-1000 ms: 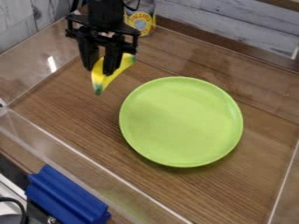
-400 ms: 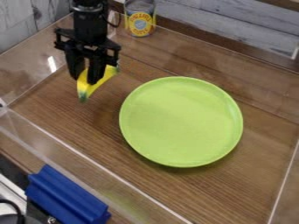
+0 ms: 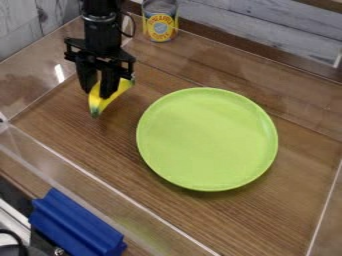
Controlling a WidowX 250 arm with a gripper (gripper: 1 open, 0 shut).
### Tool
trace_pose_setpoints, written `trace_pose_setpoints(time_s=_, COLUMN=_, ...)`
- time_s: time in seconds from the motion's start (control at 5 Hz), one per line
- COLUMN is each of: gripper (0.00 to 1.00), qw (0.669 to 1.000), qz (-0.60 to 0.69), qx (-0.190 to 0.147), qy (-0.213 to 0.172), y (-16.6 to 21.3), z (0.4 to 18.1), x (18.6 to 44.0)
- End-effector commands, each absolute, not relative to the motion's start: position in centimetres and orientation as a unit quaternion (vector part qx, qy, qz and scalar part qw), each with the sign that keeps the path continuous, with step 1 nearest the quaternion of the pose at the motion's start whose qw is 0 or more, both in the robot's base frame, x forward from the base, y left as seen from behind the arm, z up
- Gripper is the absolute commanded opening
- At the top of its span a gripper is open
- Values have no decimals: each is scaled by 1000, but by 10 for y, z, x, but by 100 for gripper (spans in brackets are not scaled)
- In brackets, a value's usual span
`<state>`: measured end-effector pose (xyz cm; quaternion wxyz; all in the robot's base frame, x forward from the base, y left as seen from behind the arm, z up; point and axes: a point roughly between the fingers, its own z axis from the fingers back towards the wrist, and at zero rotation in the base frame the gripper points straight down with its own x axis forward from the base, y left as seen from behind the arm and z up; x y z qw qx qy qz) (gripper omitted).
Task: Remove the banana from inside the green plate and put it on the table
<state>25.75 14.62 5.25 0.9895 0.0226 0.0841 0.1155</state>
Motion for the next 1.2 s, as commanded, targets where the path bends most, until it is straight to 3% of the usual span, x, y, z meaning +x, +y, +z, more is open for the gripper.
trace_pose_setpoints(time_s=0.0, gripper=100, qw=991, qz=120, qx=32, qy=56, y=158, z=61, x=268)
trace_pose_setpoints(time_s=1.0, gripper=100, qw=989, qz=138, qx=-12, qy=58, y=166, z=65, x=277)
